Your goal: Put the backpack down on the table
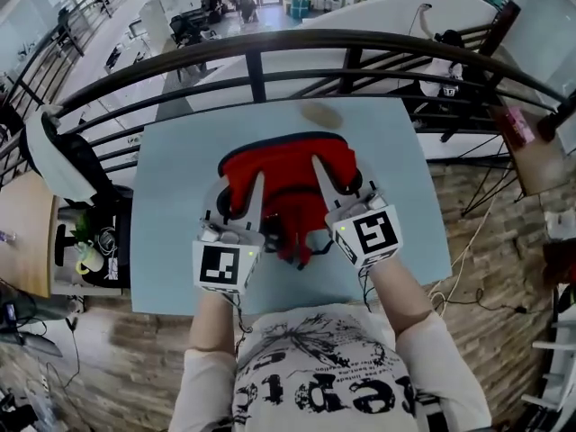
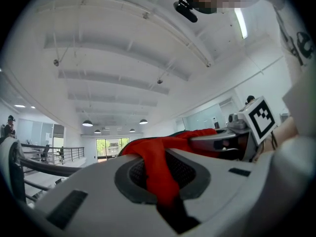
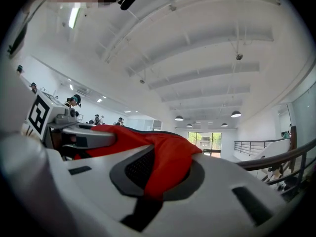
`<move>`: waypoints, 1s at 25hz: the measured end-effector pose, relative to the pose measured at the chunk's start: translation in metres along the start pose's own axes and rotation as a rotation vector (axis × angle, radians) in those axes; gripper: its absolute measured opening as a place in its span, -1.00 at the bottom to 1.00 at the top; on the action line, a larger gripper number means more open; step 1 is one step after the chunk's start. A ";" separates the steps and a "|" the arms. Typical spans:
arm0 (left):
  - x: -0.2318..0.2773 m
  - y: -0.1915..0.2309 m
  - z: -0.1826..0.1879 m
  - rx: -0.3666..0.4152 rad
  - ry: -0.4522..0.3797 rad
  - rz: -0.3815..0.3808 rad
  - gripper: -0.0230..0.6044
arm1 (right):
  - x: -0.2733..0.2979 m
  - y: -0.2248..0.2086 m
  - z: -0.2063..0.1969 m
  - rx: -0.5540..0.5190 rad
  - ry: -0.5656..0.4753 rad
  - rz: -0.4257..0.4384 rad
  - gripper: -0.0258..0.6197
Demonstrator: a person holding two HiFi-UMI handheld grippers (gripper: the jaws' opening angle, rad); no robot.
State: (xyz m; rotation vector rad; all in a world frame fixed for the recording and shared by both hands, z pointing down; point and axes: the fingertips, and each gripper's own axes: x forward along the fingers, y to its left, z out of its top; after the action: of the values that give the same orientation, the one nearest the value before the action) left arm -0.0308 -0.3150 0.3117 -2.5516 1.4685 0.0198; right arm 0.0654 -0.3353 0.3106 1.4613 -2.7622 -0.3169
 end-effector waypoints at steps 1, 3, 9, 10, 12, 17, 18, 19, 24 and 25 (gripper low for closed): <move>0.014 0.004 -0.002 -0.009 0.001 0.009 -0.80 | 0.010 -0.010 -0.005 0.000 0.002 0.007 -0.84; 0.038 0.013 -0.005 -0.037 0.002 0.029 -0.80 | 0.028 -0.026 -0.012 -0.008 0.004 0.025 -0.84; 0.105 0.034 -0.029 -0.053 0.003 0.060 -0.80 | 0.078 -0.075 -0.040 -0.010 -0.003 0.052 -0.84; 0.115 0.038 -0.034 -0.042 0.003 0.061 -0.80 | 0.086 -0.082 -0.046 0.008 -0.003 0.050 -0.84; 0.131 0.045 -0.043 -0.015 -0.003 0.065 -0.80 | 0.101 -0.093 -0.057 0.039 -0.002 0.047 -0.84; 0.150 0.055 -0.076 0.001 0.039 0.065 -0.80 | 0.117 -0.103 -0.086 0.079 0.046 0.049 -0.83; 0.151 0.054 -0.083 -0.002 0.039 0.063 -0.80 | 0.116 -0.103 -0.091 0.078 0.057 0.052 -0.83; 0.151 0.051 -0.089 -0.010 0.043 0.059 -0.80 | 0.115 -0.102 -0.096 0.075 0.066 0.056 -0.83; 0.144 0.044 -0.110 -0.059 0.073 0.037 -0.80 | 0.109 -0.095 -0.119 0.085 0.094 0.053 -0.83; 0.141 0.044 -0.114 -0.070 0.080 0.033 -0.80 | 0.108 -0.091 -0.123 0.089 0.104 0.052 -0.83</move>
State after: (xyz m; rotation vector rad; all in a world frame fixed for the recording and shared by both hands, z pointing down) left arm -0.0069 -0.4769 0.4013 -2.6113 1.5660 -0.0259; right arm 0.0908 -0.4953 0.4052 1.3780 -2.7583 -0.1158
